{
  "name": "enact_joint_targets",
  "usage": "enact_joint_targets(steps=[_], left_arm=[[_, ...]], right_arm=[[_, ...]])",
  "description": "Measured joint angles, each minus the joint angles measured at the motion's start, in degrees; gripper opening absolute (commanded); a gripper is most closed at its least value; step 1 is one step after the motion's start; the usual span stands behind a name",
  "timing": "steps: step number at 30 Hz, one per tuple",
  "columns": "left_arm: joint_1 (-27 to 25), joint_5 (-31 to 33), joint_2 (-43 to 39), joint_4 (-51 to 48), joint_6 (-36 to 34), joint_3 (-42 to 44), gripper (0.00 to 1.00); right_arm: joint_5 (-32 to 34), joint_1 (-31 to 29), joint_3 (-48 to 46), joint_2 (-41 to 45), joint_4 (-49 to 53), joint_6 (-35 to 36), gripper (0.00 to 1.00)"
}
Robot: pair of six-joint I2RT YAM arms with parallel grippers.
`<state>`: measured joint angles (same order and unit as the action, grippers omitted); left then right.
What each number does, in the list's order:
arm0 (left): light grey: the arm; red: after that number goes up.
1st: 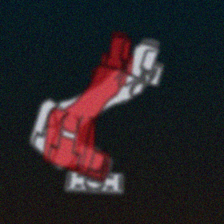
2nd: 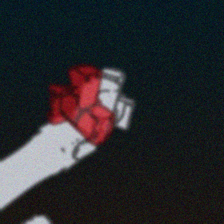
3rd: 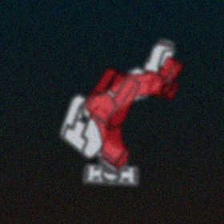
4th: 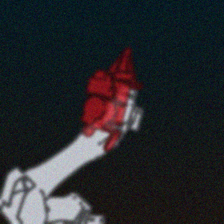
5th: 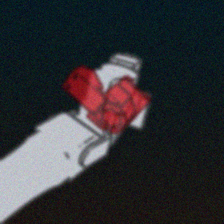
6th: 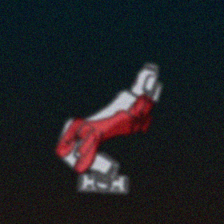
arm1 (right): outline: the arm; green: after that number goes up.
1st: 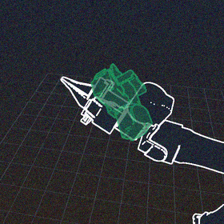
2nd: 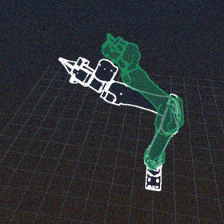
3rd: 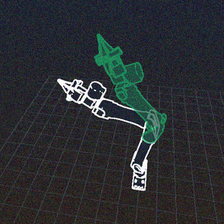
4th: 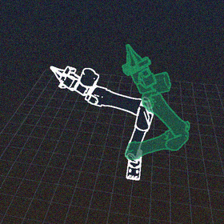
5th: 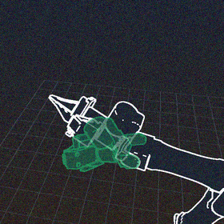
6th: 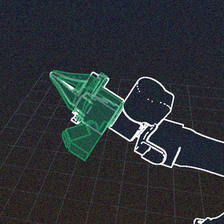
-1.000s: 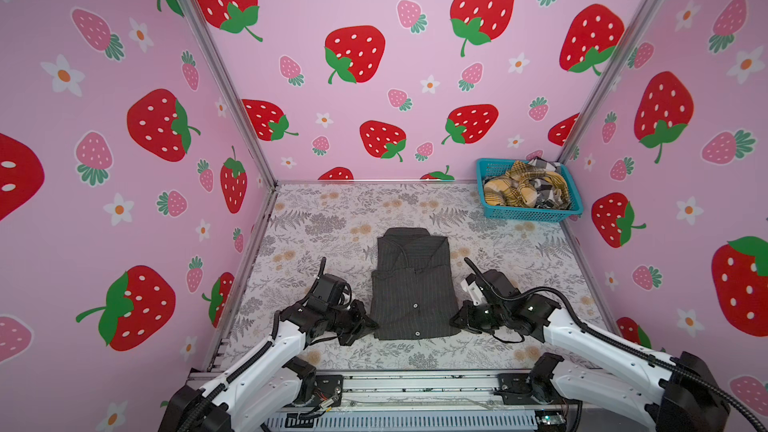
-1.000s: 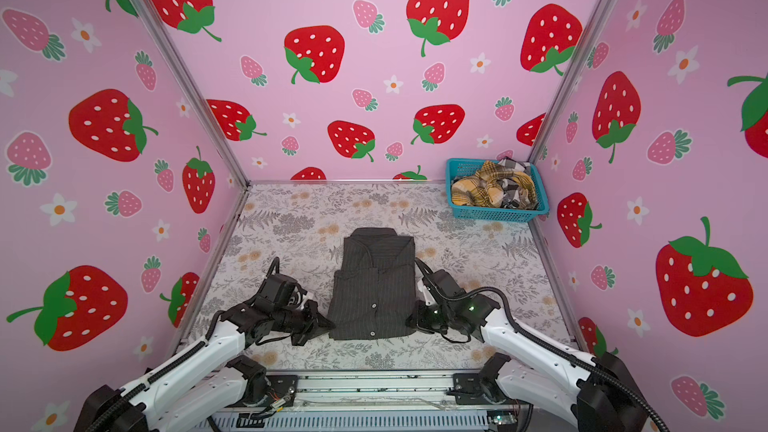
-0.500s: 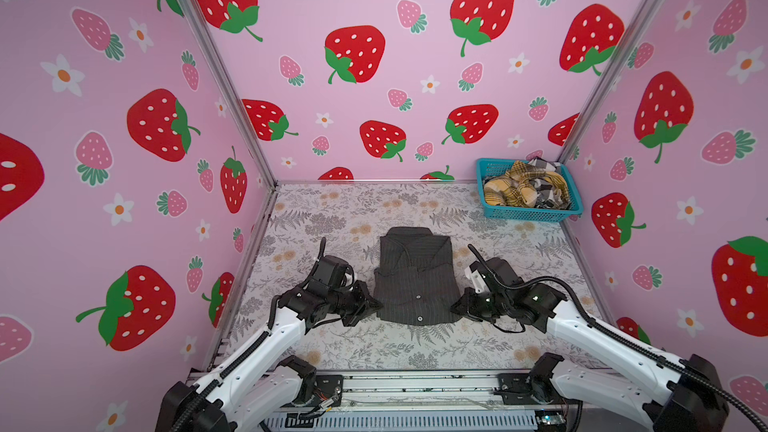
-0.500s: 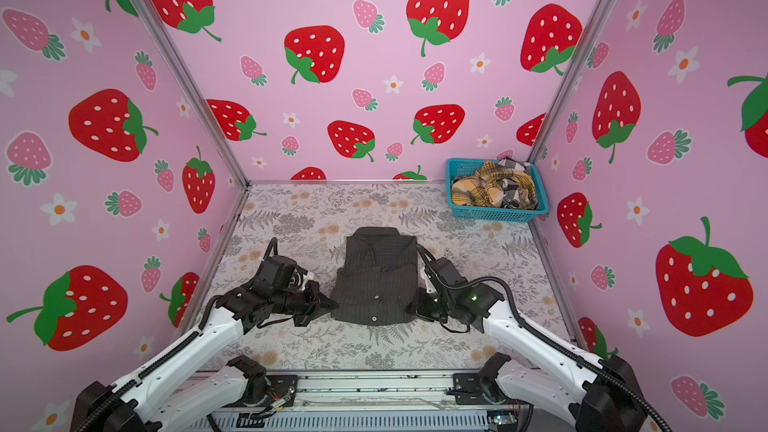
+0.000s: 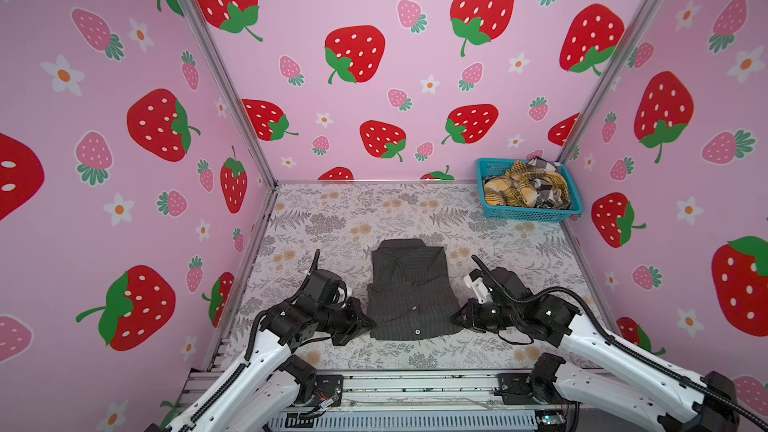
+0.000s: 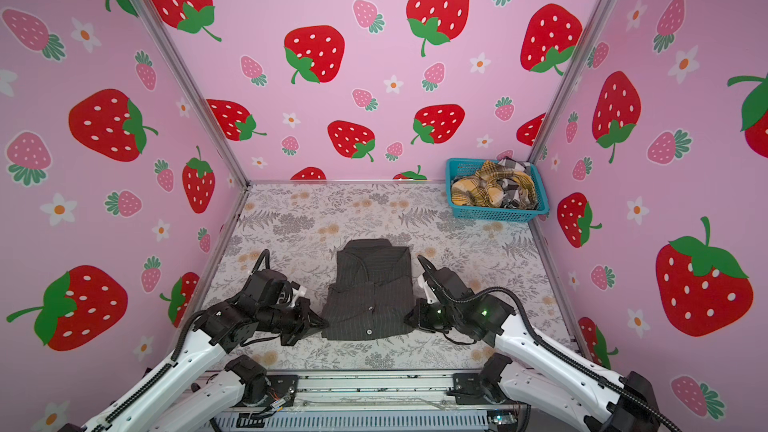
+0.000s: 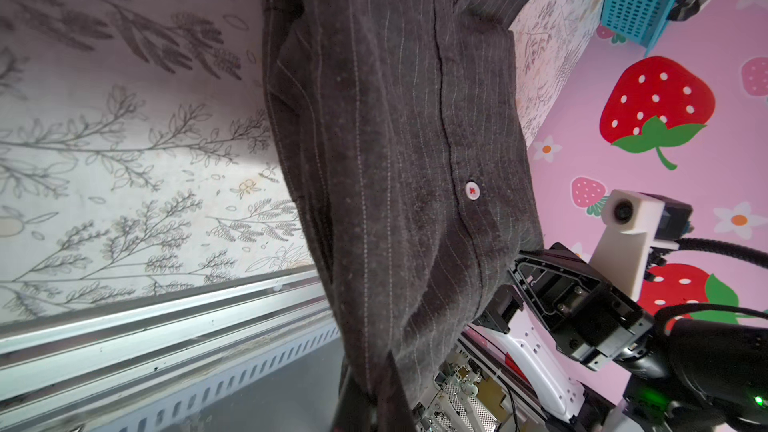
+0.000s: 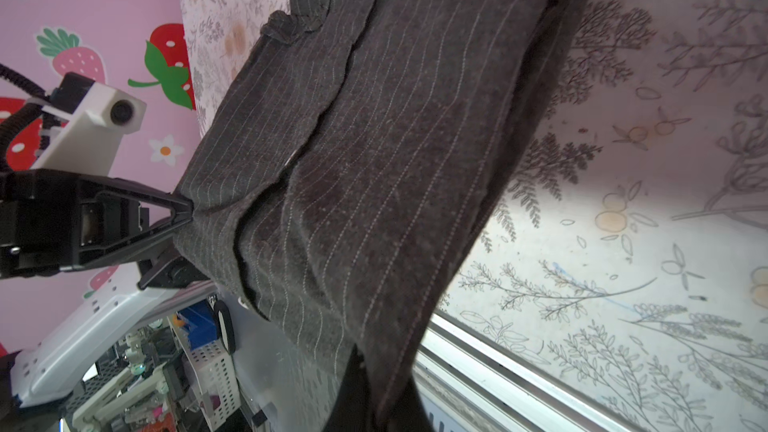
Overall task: Fold and stack the long sleeve shirts
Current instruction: 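Lift the near half and fold it away from the robot with both grippers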
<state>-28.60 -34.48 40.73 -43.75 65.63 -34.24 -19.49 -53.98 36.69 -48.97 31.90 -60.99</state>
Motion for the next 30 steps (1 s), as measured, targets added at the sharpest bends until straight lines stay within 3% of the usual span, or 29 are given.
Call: enact_joint_targets(steps=[5,10,13,16,23,25,28,29,30], left_arm=[[-0.7,-0.2,-6.3,-6.2,1.0,0.0,0.00],[-0.8,-0.4,-7.1,-4.5,3.6,-0.7,0.00],[-0.7,1.1,-0.7,-2.0,3.1,-4.6,0.00],[0.3,2.9,9.6,2.0,0.7,-10.7,0.00],[8.7,2.6,36.5,15.5,-4.8,-22.4,0.00],[9.8,2.0,46.1,18.2,-6.6,-28.5,0.24],[11.2,0.7,59.3,21.6,-8.5,-37.0,0.34],[11.8,0.4,63.3,22.6,-9.1,-39.5,0.41],[12.7,0.1,67.0,23.8,-9.1,-41.6,0.55]], right_arm=[[2.2,-7.1,0.1,2.7,1.9,-3.2,0.00],[6.6,-7.5,7.2,0.3,6.7,-2.5,0.00],[9.4,-3.6,14.7,-4.9,9.2,0.7,0.00],[9.7,4.1,19.3,-11.6,9.1,5.7,0.00],[2.1,20.4,26.0,-30.4,3.5,16.9,0.01],[-0.5,24.2,28.6,-36.4,1.8,18.9,0.19],[-3.9,28.4,36.0,-46.9,0.9,21.7,0.59],[-4.8,29.3,39.9,-50.8,0.9,22.5,0.68],[-5.6,30.1,44.7,-54.9,1.4,23.7,0.71]])
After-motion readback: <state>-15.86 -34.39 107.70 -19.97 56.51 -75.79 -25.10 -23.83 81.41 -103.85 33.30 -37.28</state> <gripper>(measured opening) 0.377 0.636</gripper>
